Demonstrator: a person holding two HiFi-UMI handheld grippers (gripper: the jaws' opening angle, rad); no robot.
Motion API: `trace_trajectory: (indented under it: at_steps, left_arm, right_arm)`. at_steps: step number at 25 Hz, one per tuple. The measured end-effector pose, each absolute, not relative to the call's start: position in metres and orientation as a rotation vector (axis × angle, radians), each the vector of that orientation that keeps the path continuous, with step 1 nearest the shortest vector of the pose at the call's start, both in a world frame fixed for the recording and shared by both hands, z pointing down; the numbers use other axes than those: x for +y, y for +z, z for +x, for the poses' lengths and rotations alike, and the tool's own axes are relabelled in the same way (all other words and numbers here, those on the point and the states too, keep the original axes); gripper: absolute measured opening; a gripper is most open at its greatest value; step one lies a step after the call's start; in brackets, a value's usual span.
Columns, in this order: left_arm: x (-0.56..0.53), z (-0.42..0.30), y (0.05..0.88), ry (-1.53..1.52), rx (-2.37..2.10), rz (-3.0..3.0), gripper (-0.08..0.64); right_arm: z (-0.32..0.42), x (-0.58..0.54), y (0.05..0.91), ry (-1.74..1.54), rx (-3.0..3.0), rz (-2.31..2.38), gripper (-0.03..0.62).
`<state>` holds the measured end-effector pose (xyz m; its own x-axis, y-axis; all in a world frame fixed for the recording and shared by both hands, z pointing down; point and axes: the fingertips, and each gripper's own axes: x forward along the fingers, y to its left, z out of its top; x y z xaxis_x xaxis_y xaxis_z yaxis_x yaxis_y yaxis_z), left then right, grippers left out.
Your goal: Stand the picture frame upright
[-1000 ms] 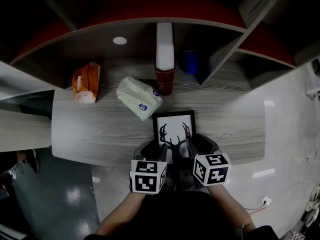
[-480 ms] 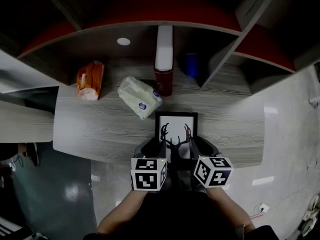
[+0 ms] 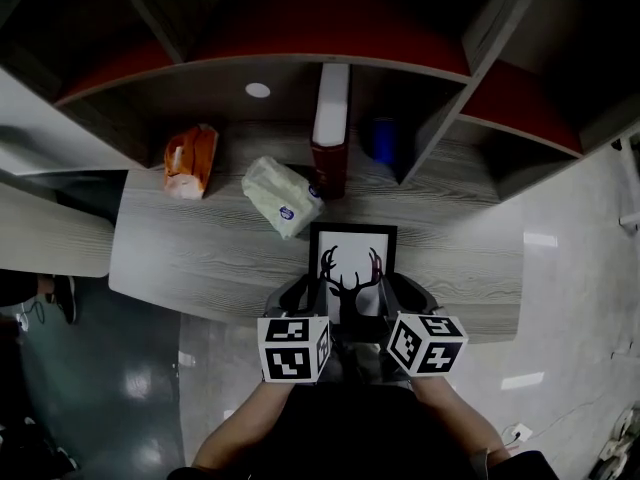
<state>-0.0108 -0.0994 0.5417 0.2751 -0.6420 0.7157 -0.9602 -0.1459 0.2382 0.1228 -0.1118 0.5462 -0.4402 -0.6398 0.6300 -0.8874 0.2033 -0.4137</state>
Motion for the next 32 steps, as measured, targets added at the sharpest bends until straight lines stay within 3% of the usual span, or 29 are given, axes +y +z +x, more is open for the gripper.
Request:
trace_trajectory:
  at_steps: [32]
  left_arm:
    - [-0.074, -0.041, 0.479, 0.330, -1.802, 1.756, 0.078]
  right_arm:
    - [0.090, -0.115, 0.483, 0.874, -2.433, 1.197, 0.069]
